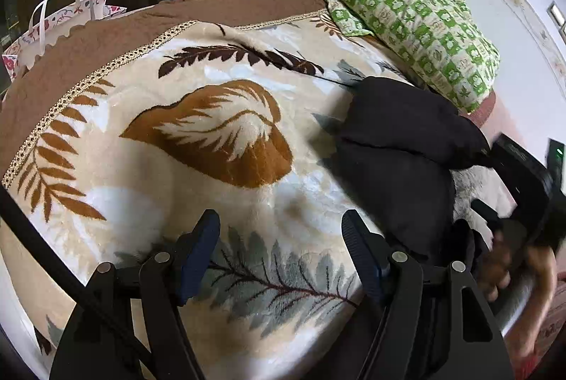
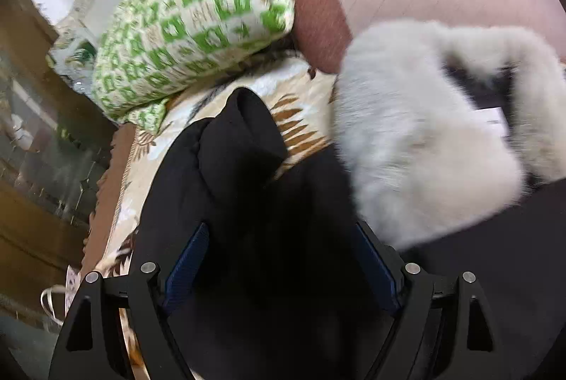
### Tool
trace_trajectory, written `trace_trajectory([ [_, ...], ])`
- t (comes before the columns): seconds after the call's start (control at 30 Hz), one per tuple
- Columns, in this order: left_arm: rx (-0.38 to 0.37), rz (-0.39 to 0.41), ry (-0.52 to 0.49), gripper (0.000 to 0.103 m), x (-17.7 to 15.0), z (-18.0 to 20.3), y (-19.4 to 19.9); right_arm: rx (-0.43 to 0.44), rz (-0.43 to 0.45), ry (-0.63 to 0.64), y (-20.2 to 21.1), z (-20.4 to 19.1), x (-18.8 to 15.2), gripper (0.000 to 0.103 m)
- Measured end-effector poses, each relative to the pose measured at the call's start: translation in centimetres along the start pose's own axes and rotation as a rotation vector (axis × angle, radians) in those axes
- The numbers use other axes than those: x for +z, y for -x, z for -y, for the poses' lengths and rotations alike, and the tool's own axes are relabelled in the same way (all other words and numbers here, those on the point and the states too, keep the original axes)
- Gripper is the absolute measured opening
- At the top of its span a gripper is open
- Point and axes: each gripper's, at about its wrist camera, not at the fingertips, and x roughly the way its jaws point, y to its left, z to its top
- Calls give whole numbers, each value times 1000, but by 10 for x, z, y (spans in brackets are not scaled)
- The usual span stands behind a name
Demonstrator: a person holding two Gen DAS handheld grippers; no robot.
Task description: Fold large clothes
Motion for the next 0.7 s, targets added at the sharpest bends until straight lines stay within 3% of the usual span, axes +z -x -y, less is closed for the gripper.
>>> trace_trajectory([
  [0.03, 4, 4, -1, 70, 1, 0, -1, 10, -4, -14, -8, -3, 3, 86],
  [0.07, 8, 8, -4, 70, 1, 1, -1, 29, -7, -27, -12, -5, 5, 75],
  [0.1, 13, 13, -9, 70, 1, 2, -1, 64, -18, -33, -14, -6, 6, 54],
  [0.13, 19, 15, -15, 70, 1, 4, -2, 109, -43, -31, -15, -8, 8, 13],
  [0.17, 22, 13, -21, 70, 1, 5, -3, 137, -74, -27, -14, -12, 10, 13],
  [0.3, 24, 21, -30, 70, -2, 6, 0, 139, 12, 43, 37, -14, 7, 12],
  [0.43, 28, 50, -37, 70, -5, 7, 7, 107, 100, 66, 106, 13, 1, 12],
  [0.57, 4, 43, -52, 70, -9, 10, 12, 17, 192, 45, 177, 69, -10, 12],
  [0.7, -11, 63, -81, 70, -14, 18, 20, -137, 229, 0, 215, 135, -22, 12],
])
